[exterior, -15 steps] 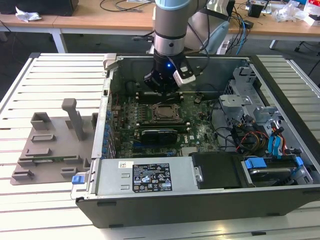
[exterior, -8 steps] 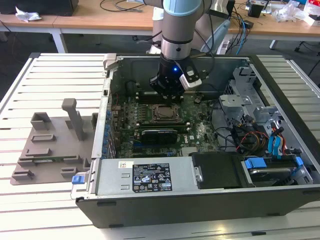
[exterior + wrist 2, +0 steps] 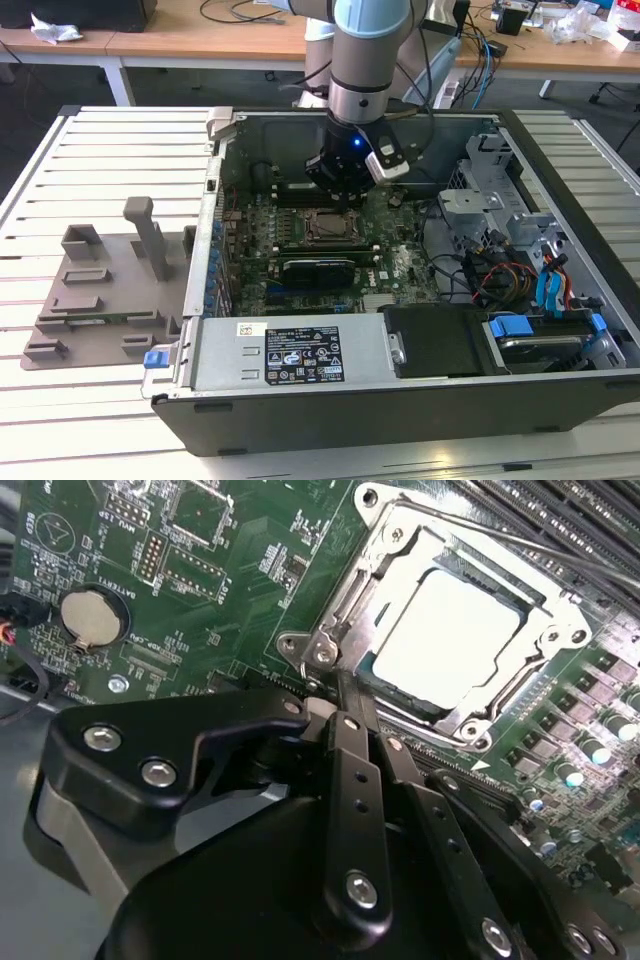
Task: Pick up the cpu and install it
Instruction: 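Install the first cpu locking lever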
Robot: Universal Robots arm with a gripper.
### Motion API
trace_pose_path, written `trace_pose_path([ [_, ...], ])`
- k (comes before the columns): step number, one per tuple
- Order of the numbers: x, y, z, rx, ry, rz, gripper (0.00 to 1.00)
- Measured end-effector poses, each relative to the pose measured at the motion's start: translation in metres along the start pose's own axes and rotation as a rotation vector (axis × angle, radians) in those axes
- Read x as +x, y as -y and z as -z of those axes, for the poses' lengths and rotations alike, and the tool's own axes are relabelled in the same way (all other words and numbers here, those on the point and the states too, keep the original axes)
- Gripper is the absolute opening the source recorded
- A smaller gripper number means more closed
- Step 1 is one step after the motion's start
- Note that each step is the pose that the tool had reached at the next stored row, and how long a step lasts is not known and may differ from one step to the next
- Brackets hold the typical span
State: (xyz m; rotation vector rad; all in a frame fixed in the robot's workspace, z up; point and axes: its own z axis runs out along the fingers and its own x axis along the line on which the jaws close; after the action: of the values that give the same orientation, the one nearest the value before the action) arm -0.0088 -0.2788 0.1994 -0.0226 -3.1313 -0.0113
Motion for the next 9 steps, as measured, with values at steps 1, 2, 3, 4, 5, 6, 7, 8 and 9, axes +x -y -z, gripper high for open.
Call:
trace_pose_path([
  [1, 0.0003, 0.0006, 0.0007, -0.0113, -0.0005, 0.0, 0.11],
  [2, 0.0002, 0.0002, 0.0011, -0.0157, -0.0006, 0.0, 0.11],
  [3, 0.0, -0.0003, 0.0021, -0.0183, 0.0005, 0.0, 0.11],
  [4, -0.0001, -0.0005, 0.0058, -0.0183, 0.0007, 0.0, 0.11],
  [5, 0.0001, -0.0002, 0.0093, -0.0167, -0.0001, 0.0, 0.11],
  [6, 0.0, -0.0001, 0.0107, -0.017, 0.0001, 0.0, 0.11],
  [7, 0.0, 0.0003, 0.0115, -0.0169, 0.0001, 0.001, 0.11],
  [8, 0.0001, 0.001, 0.0119, -0.0169, 0.0, 0.001, 0.11],
  [9, 0.0, 0.0036, 0.0121, -0.0168, -0.0001, 0.0, 0.11],
])
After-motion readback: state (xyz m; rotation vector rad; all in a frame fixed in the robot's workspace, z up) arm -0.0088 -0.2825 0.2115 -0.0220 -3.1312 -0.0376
